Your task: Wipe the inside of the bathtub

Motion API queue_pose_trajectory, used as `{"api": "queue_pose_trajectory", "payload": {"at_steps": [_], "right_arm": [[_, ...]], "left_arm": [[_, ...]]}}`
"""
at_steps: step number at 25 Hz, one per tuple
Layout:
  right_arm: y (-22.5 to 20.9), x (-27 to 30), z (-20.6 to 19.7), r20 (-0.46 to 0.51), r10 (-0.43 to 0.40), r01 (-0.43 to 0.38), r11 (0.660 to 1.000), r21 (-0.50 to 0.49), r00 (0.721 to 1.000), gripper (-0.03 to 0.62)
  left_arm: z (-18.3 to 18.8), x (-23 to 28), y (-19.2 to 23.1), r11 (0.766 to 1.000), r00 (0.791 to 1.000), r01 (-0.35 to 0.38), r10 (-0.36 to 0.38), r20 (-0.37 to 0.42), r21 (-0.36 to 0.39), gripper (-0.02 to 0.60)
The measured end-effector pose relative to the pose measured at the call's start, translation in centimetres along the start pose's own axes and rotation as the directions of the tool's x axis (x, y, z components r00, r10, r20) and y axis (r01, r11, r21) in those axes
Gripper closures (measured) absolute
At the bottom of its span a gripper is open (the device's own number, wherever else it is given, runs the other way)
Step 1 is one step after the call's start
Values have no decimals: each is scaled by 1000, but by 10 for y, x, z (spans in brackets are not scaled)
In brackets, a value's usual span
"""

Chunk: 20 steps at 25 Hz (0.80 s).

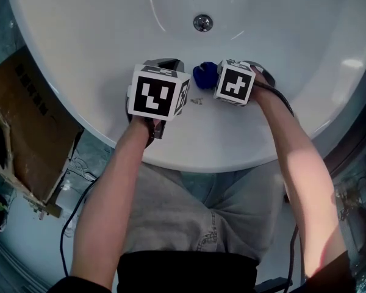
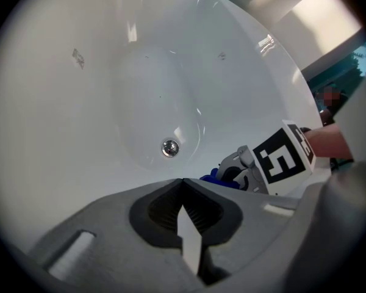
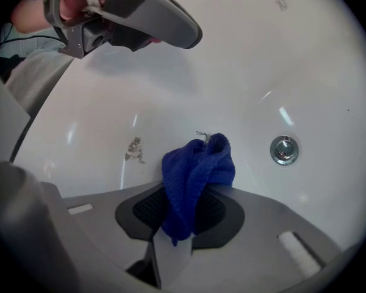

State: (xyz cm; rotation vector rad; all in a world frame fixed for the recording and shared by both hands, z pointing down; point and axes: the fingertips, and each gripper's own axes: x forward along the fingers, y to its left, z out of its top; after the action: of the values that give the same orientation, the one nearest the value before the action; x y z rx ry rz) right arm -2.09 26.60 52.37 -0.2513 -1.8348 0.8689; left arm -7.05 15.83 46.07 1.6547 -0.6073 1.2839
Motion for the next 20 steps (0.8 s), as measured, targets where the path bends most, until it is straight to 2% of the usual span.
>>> {"api": "queue_pose_trajectory", "payload": {"at_steps": [10, 20], "right_arm": [[37, -20, 11, 39, 34, -35, 999, 32, 999, 496], [87, -43, 18, 34, 78, -80, 995, 65, 996, 496]], "left_arm": [[9, -20, -2, 998, 1000, 7, -6, -15, 60, 578], [10, -59, -23, 991, 998, 55, -52, -29, 121, 577]]}}
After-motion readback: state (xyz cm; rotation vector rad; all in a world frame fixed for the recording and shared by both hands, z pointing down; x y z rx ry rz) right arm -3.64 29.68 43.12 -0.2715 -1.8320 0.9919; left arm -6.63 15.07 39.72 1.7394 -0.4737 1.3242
